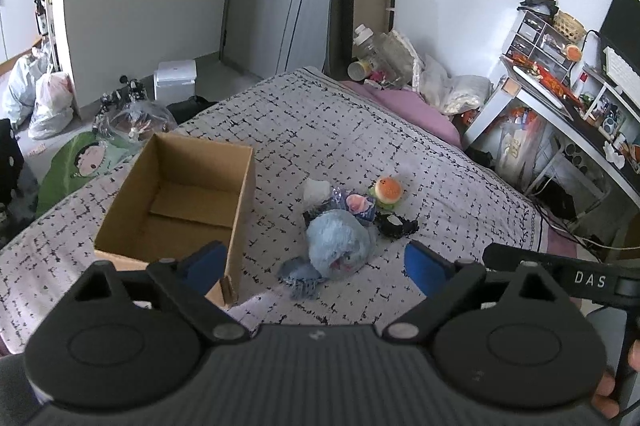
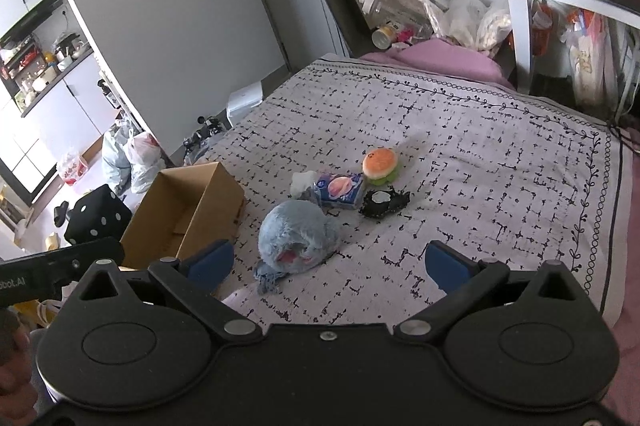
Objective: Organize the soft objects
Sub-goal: 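Move the right tool down toward the light-blue plush toy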
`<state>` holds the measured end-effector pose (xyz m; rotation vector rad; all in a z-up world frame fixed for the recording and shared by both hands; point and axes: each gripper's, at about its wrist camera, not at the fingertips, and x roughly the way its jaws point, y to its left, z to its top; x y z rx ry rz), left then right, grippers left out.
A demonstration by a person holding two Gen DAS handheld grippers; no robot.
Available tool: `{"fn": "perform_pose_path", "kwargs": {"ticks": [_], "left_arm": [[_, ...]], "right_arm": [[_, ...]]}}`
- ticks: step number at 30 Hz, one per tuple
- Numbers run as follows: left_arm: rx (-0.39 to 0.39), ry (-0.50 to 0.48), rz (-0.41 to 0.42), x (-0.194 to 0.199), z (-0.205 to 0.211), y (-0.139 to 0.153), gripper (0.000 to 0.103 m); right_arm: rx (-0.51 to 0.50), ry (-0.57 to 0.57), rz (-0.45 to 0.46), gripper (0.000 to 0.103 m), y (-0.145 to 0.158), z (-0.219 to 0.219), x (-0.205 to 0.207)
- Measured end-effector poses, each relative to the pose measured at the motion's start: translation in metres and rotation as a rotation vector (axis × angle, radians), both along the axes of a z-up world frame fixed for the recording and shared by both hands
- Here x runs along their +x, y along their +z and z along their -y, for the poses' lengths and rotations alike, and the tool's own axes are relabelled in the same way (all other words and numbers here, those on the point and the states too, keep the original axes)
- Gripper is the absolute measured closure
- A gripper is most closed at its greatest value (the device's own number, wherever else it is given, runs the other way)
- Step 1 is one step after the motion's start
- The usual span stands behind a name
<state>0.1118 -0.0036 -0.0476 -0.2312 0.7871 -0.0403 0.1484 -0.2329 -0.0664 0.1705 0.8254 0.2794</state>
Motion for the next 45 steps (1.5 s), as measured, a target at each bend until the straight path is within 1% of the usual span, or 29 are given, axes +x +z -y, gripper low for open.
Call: {"fn": "perform_pose_path", "kwargs": {"ticks": [3, 6, 10, 13, 14, 17, 19, 22, 23, 24, 26, 28, 30, 33, 35, 36, 40, 42, 43, 45], "left_arm": [[-0.012, 0.002, -0.01, 0.01, -0.001, -0.004, 0.013], [-0.029, 0.002, -0.024, 0.021, -0.001, -0.007, 0.021], [-0.036, -0.007, -0.034, 0.036, 0.0, -0.01, 0.025], [-0.041, -0.014, -0.047, 0.046, 0.002, -0.017, 0.027], [-0.041, -0.015, -0.051, 0.049, 0.003, -0.019, 0.028], [-0.049, -0.016, -0.07, 0.06, 0.004, -0.03, 0.035], [-0.055, -0.008, -0.065, 0.063, 0.004, -0.037, 0.046], [-0.048, -0.007, -0.06, 0.073, 0.007, -0.046, 0.053], [-0.055, -0.007, -0.068, 0.077, 0.008, -0.051, 0.055], [-0.061, -0.006, -0.076, 0.08, 0.009, -0.055, 0.056], [-0.07, -0.004, -0.087, 0.087, 0.011, -0.063, 0.056], [-0.072, -0.002, -0.092, 0.093, 0.013, -0.072, 0.056], [-0.08, 0.007, -0.096, 0.099, 0.014, -0.081, 0.056], [-0.088, 0.03, -0.119, 0.109, 0.015, -0.095, 0.061], [-0.093, 0.038, -0.136, 0.114, 0.015, -0.103, 0.063], [-0.094, 0.042, -0.143, 0.116, 0.015, -0.106, 0.063], [-0.092, 0.049, -0.162, 0.125, 0.019, -0.116, 0.063], [-0.048, 0.052, -0.15, 0.128, 0.025, -0.118, 0.063], [-0.044, 0.052, -0.154, 0.13, 0.027, -0.121, 0.063], [-0.072, 0.061, -0.173, 0.133, 0.026, -0.126, 0.063]], "right_arm": [[0.024, 0.001, -0.021, 0.0, -0.001, 0.0, 0.013], [0.06, 0.001, -0.046, 0.0, -0.001, 0.002, 0.026], [0.052, 0.009, -0.056, 0.0, -0.001, -0.002, 0.043], [0.066, 0.012, -0.073, 0.0, -0.007, -0.004, 0.055], [0.075, 0.011, -0.08, 0.0, -0.01, -0.004, 0.061], [0.102, 0.003, -0.089, 0.0, -0.023, -0.004, 0.068], [0.129, -0.003, -0.093, 0.002, -0.033, -0.002, 0.071], [0.183, 0.003, -0.117, 0.007, -0.05, 0.001, 0.077], [0.209, 0.004, -0.141, 0.011, -0.057, 0.002, 0.081], [0.22, -0.004, -0.161, 0.012, -0.061, 0.003, 0.083], [0.241, -0.004, -0.153, 0.013, -0.065, 0.004, 0.086], [0.237, -0.008, -0.147, 0.013, -0.066, 0.004, 0.089], [0.249, -0.022, -0.167, 0.013, -0.071, 0.007, 0.092], [0.231, -0.05, -0.186, 0.013, -0.079, 0.009, 0.097], [0.235, -0.061, -0.188, 0.013, -0.082, 0.01, 0.099], [0.24, -0.069, -0.188, 0.015, -0.084, 0.011, 0.101], [0.239, -0.088, -0.19, 0.018, -0.089, 0.012, 0.108], [0.242, -0.093, -0.2, 0.019, -0.092, 0.012, 0.11], [0.244, -0.097, -0.205, 0.019, -0.093, 0.013, 0.111], [0.246, -0.105, -0.209, 0.019, -0.095, 0.015, 0.112]]}}
